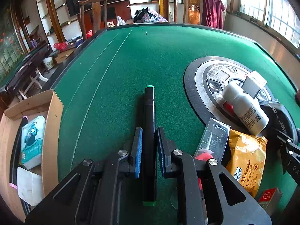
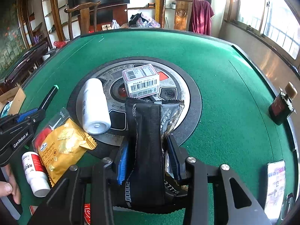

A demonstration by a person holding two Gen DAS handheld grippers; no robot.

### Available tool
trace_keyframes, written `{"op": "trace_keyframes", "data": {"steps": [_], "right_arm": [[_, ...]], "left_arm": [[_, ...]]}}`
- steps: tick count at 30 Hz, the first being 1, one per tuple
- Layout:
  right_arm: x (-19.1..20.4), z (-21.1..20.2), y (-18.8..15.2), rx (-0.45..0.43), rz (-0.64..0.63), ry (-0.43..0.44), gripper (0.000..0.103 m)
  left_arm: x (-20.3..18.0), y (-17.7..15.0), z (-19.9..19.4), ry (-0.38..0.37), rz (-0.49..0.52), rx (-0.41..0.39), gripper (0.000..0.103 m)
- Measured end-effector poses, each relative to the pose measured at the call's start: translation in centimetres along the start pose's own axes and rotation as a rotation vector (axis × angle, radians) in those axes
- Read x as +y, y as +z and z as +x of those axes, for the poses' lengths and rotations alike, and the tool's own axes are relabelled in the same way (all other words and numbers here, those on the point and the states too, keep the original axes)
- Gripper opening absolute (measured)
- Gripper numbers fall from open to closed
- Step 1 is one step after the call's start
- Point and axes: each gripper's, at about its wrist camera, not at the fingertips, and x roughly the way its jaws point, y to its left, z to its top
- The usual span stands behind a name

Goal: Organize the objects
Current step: 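Lift the marker and black snack bag and carry both toward the tray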

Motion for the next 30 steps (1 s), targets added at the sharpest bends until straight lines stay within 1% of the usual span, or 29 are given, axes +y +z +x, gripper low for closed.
{"op": "trace_keyframes", "data": {"steps": [3, 5, 7, 9, 11, 12, 15, 17, 19, 21, 27, 30], "right_arm": [[-0.6, -0.4, 0.3, -0.013, 0.029, 0.024, 0.028], [-0.9, -1.0, 0.6, -0.036, 0.045, 0.016, 0.023], [-1.0, -1.6, 0.8, -0.062, 0.053, 0.013, 0.023], [-1.3, -1.9, 1.0, -0.074, 0.071, 0.04, 0.023], [-1.3, -2.4, 1.2, -0.09, 0.076, 0.049, 0.023], [-1.4, -2.6, 1.2, -0.101, 0.079, 0.055, 0.023], [-1.4, -3.6, 1.4, -0.158, 0.09, 0.088, 0.023], [-1.1, -4.3, 1.6, -0.196, 0.085, 0.107, 0.023], [-1.0, -4.9, 1.7, -0.22, 0.088, 0.137, 0.023], [-0.4, -5.3, 1.7, -0.232, 0.066, 0.135, 0.023], [1.5, -5.5, 1.4, -0.235, 0.007, 0.121, 0.023], [2.7, -5.6, 1.1, -0.24, -0.028, 0.086, 0.023]], "left_arm": [[0.3, 0.0, -0.1, -0.02, -0.023, 0.001, 0.015], [0.3, 0.0, -0.1, -0.021, -0.025, 0.001, 0.015], [0.5, 0.1, -0.3, -0.014, -0.031, -0.007, 0.014], [0.6, 0.1, -0.6, -0.032, -0.044, -0.016, 0.014], [0.6, 0.2, -1.3, -0.019, -0.047, -0.041, 0.014], [0.6, 0.2, -1.7, -0.013, -0.046, -0.057, 0.014], [0.9, 0.4, -3.3, -0.026, -0.067, -0.11, 0.014], [0.8, 0.5, -4.6, -0.021, -0.066, -0.161, 0.014], [0.5, 0.5, -5.9, -0.027, -0.062, -0.203, 0.014], [0.3, 0.4, -6.7, -0.035, -0.056, -0.226, 0.014], [-0.9, 0.1, -7.7, -0.056, 0.007, -0.236, 0.014], [-1.1, 0.3, -7.5, -0.056, 0.022, -0.232, 0.014]]}}
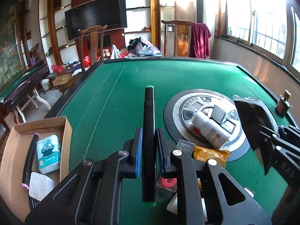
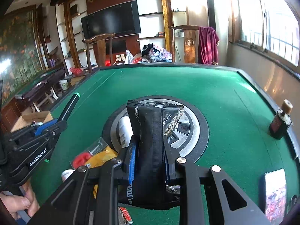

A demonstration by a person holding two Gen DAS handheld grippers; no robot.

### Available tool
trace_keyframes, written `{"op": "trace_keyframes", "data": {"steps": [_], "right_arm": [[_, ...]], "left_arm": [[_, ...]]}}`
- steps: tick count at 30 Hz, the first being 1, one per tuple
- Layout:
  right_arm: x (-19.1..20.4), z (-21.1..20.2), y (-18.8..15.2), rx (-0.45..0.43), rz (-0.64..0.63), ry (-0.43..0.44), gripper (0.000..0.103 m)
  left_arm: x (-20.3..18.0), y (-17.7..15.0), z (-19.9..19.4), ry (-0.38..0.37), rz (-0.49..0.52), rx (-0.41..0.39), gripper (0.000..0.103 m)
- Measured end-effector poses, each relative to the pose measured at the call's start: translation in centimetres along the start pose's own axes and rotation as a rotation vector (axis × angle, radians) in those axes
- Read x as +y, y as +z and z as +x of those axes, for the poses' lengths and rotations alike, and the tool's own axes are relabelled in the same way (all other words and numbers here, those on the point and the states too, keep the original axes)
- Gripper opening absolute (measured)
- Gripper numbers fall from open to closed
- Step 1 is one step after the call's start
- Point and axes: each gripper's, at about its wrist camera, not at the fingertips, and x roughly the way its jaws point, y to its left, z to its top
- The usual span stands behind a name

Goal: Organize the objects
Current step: 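Lift the marker and black snack bag and carry both toward the tray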

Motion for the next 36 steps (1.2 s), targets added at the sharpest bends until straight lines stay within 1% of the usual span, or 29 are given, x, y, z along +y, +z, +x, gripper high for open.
{"op": "trace_keyframes", "data": {"steps": [5, 15, 23, 27, 36], "right_arm": [[1.2, 0.0, -0.1, -0.008, -0.051, -0.019, 0.023], [2.4, -0.5, -0.2, -0.046, -0.116, -0.037, 0.023], [3.9, -0.9, -0.6, -0.058, -0.167, -0.033, 0.023], [4.4, -1.2, -0.7, -0.073, -0.185, -0.047, 0.023], [5.8, -1.8, -1.4, -0.089, -0.229, -0.083, 0.023]], "left_arm": [[0.7, 0.0, -0.1, 0.007, -0.023, -0.006, 0.014], [-0.3, -1.0, -1.3, 0.055, 0.01, -0.043, 0.015], [-0.1, -1.8, -2.2, 0.08, -0.005, -0.064, 0.015], [0.2, -2.1, -2.7, 0.095, -0.016, -0.077, 0.015], [1.1, -2.9, -4.1, 0.101, -0.051, -0.09, 0.015]]}}
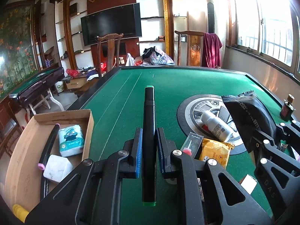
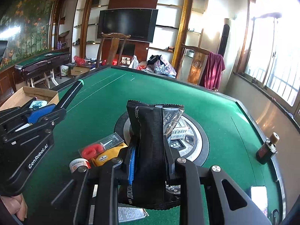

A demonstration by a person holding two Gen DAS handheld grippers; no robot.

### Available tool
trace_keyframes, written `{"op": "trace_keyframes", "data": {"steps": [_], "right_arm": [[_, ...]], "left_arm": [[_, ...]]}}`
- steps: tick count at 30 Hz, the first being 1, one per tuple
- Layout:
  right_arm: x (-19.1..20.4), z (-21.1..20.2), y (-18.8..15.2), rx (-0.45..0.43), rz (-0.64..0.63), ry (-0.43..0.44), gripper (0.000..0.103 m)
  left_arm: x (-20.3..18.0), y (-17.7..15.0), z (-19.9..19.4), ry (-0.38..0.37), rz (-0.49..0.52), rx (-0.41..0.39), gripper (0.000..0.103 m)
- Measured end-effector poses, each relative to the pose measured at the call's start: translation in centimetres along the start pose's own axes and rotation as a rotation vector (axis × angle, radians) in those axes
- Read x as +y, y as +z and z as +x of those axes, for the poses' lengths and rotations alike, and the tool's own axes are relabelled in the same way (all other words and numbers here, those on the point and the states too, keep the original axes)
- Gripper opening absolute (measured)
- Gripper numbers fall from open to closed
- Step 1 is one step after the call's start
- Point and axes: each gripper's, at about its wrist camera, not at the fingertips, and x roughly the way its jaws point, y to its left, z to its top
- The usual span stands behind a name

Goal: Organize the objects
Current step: 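Lift the marker and black snack bag and carry both toward the tray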

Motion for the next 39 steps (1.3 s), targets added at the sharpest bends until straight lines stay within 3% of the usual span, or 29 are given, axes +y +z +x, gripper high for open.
{"op": "trace_keyframes", "data": {"steps": [12, 25, 34, 39], "right_arm": [[2.4, -2.2, -0.3, -0.016, -0.012, 0.003, 0.023], [7.9, -3.7, 0.5, -0.032, -0.111, 0.035, 0.023], [12.3, -4.5, 1.3, -0.038, -0.18, 0.094, 0.023], [14.5, -4.5, 1.7, -0.017, -0.192, 0.167, 0.023]], "left_arm": [[1.8, -0.9, -3.8, -0.03, -0.032, -0.038, 0.015], [8.0, -1.5, -6.7, 0.011, -0.118, -0.064, 0.015], [11.9, -2.7, -7.1, 0.047, -0.18, -0.054, 0.015], [14.0, -3.4, -7.3, 0.071, -0.209, -0.04, 0.015]]}}
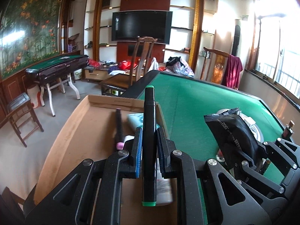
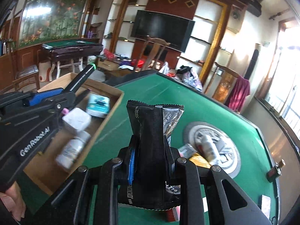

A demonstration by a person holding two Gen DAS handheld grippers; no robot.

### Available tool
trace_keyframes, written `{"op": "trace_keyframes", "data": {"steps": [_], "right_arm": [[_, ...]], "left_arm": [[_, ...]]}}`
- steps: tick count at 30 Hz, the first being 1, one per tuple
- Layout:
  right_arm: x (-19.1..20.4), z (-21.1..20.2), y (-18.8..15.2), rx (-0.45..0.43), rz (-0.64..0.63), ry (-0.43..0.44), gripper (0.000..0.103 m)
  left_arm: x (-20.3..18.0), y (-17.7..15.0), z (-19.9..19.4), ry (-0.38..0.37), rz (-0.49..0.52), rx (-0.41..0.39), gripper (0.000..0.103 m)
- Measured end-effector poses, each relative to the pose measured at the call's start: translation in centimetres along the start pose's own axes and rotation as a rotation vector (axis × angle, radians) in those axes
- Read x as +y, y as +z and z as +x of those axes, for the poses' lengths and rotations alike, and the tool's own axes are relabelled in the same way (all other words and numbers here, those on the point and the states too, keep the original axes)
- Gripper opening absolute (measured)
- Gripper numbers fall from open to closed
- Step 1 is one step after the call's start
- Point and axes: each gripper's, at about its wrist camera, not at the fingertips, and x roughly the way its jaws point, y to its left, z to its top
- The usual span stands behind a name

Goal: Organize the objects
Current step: 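Lift the marker and black snack bag and carry both toward the tray, then lower the marker and snack bag into the tray and open both grippers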

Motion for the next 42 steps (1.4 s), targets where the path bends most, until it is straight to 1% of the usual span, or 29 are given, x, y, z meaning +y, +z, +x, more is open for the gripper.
{"op": "trace_keyframes", "data": {"steps": [3, 7, 10, 15, 17, 21, 28, 31, 42], "right_arm": [[0.7, 0.8, 0.8, 0.052, 0.05, 0.115, 0.023], [1.3, 2.4, 2.1, 0.13, 0.138, 0.273, 0.023], [2.0, 3.6, 3.2, 0.163, 0.163, 0.332, 0.023], [4.2, 5.2, 5.4, 0.205, 0.15, 0.388, 0.023], [5.2, 5.8, 6.4, 0.217, 0.145, 0.406, 0.023], [7.6, 7.0, 8.1, 0.226, 0.108, 0.412, 0.023], [9.9, 11.2, 10.6, 0.285, 0.12, 0.439, 0.023], [10.6, 12.4, 10.9, 0.304, 0.108, 0.458, 0.023], [13.0, 14.0, 11.4, 0.313, 0.053, 0.501, 0.023]], "left_arm": [[1.9, -0.2, 0.1, 0.017, -0.028, 0.018, 0.015], [5.8, -0.2, 0.6, 0.044, -0.089, 0.065, 0.015], [7.9, -0.6, 0.9, 0.078, -0.121, 0.087, 0.015], [10.5, -1.8, 2.3, 0.094, -0.177, 0.15, 0.015], [10.7, -2.2, 2.7, 0.089, -0.184, 0.17, 0.015], [9.9, -2.5, 3.7, 0.073, -0.167, 0.198, 0.015], [9.5, -2.8, 4.3, 0.063, -0.153, 0.212, 0.015], [9.2, -2.8, 4.1, 0.089, -0.133, 0.201, 0.015], [9.6, -3.1, 3.7, 0.105, -0.149, 0.193, 0.014]]}}
